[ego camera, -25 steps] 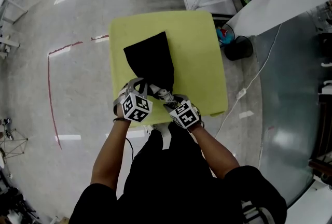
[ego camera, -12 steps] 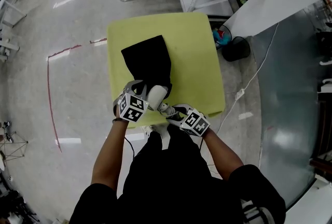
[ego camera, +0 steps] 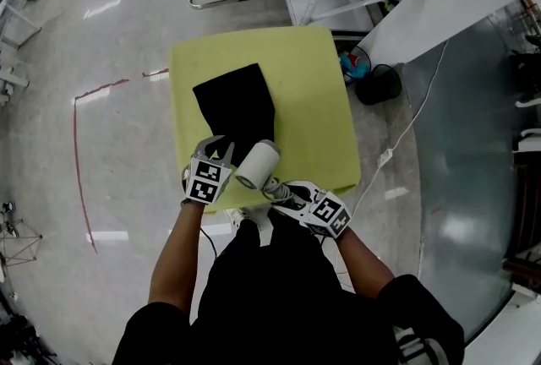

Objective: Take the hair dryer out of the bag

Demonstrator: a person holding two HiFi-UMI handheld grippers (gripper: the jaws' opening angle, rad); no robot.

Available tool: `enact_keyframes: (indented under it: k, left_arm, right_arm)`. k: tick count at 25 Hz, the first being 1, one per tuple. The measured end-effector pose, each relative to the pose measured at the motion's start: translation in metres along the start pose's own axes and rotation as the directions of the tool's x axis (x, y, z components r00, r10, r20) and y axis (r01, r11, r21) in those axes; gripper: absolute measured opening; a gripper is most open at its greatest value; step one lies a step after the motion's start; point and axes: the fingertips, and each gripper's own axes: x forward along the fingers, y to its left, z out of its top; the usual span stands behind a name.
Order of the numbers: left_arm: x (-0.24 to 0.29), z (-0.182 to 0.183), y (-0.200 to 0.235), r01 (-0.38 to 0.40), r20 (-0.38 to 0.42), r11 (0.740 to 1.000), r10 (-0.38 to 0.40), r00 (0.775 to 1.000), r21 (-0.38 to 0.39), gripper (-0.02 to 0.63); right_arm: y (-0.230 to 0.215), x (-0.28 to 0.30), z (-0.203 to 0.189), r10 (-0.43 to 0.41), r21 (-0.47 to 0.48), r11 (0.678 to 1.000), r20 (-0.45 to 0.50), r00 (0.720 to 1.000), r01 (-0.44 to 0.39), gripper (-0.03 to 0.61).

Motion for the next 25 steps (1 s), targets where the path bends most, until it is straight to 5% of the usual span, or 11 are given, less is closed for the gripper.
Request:
enact_keyframes:
  k: [5,7,14,21,25]
  left_arm:
    - [-0.018,0.011,0.007,-0.078,0.066,0.996,0.081,0.995,-0.046,0.066]
    - [-0.029,0.02,0.01,-0.117,0.105,0.991,0.123,0.987,-0.059,0.023]
    - [-0.065,0.054,0.006,-0.146,0.199,0.985,0.162,0.966,-0.091,0.012]
    - [-0.107,0.084,0.023,-0.189,0.283,0.967,0.232,0.931,-0.169,0.012]
    - [-0.103,0.082,0.022,-0.189,0.256,0.967,0.228,0.939,-0.168,0.014]
  right_arm:
    - [-0.024,-0.014,0.047,-0.105,0.039,0.994,0.143,0.984,0.101,0.222]
    - [-0.032,-0.019,0.069,-0.143,0.041,0.99,0.197,0.97,0.138,0.222]
    - [-0.048,-0.041,0.147,-0.248,0.093,0.969,0.414,0.876,0.231,0.222]
    - [-0.053,-0.065,0.212,-0.293,0.092,0.954,0.509,0.809,0.287,0.222]
    - [-0.051,-0.072,0.232,-0.286,0.081,0.954,0.534,0.796,0.289,0.222]
